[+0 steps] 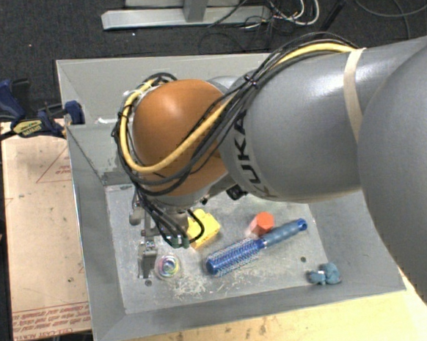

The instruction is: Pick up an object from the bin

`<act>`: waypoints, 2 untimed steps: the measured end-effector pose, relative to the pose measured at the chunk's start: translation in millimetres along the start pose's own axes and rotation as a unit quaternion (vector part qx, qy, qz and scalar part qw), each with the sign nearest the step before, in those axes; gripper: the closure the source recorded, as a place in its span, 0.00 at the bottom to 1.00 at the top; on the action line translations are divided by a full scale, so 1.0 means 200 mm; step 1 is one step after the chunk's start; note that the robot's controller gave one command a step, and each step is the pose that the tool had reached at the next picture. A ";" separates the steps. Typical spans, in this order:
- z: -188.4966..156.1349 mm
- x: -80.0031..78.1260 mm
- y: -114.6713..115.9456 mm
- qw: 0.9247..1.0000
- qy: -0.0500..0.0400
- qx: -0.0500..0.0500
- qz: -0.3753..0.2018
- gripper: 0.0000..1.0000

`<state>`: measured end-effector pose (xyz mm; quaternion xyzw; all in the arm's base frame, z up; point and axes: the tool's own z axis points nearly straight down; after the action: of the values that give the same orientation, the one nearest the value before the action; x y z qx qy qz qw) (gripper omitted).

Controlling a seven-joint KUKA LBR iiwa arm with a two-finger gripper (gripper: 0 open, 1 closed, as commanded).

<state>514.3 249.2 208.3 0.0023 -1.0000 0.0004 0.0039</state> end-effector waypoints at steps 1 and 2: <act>0.67 0.01 -0.38 0.991 -0.007 -0.003 -0.130 0.00; 0.54 -0.03 -0.36 0.994 -0.006 -0.001 -0.106 0.00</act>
Offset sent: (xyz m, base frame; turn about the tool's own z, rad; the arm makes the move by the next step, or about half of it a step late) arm -0.0053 -0.0792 -0.1383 -0.2622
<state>520.0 176.2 101.2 0.1082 -0.9941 -0.0014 -0.0022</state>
